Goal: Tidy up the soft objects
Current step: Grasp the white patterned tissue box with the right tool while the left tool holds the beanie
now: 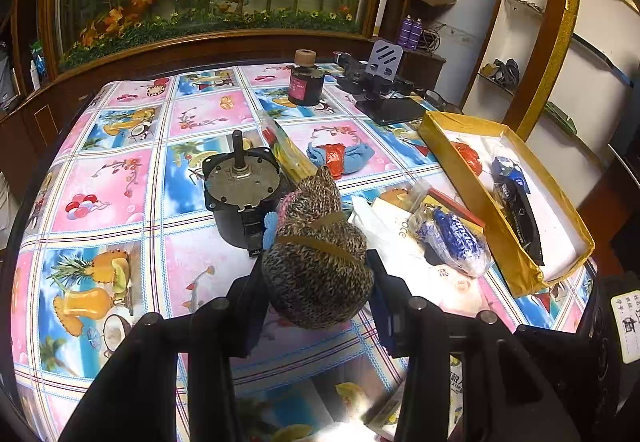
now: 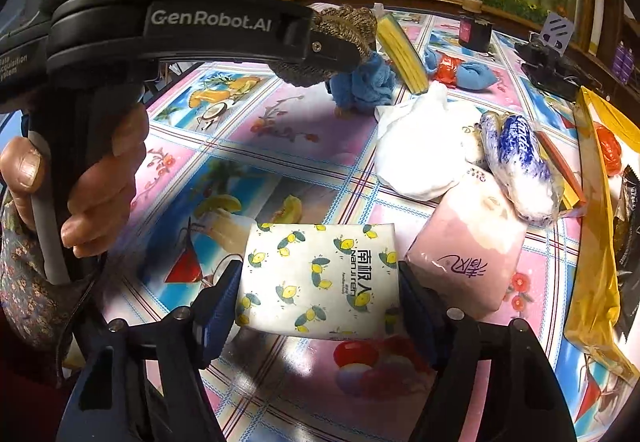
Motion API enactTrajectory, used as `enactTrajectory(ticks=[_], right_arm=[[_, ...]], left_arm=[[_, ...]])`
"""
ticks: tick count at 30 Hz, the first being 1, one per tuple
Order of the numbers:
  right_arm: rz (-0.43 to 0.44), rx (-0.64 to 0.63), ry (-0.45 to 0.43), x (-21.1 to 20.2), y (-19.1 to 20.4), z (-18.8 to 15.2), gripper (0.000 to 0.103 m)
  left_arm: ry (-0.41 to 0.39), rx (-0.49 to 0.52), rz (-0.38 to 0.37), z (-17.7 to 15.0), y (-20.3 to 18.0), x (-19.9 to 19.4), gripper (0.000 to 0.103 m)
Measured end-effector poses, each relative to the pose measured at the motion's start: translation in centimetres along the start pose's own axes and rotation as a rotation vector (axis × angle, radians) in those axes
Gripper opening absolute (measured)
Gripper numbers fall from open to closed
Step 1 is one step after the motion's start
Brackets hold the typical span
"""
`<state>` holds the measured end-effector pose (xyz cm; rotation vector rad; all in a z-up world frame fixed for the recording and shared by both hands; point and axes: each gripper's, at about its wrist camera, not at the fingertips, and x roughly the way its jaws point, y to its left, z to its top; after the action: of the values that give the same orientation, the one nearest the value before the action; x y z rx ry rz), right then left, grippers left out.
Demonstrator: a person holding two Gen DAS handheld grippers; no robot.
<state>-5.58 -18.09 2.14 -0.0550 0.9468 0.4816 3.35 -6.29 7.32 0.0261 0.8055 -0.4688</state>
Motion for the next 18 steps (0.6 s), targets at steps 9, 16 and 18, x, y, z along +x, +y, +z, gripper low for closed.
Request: enactTrajectory(ticks=[9,16,18], right_arm=[[-0.074,0.115,-0.277,-5.3,-4.5,4.2,0.077],[-0.124,0.252,-0.396,-4.7,-9.7,10.6,0.077],[-0.11,0.256,-0.42,-4.0,-10.2,12.0,0.077]], left_arm=[[-0.007,-0.004,0.0,0.0,0.1,-0.1,0.044],[-0.017,-0.001,0.002,0.2,-0.3,0.0,0.044],[-0.02,-0.006,0.004,0.2,-0.2,0.1,0.044]])
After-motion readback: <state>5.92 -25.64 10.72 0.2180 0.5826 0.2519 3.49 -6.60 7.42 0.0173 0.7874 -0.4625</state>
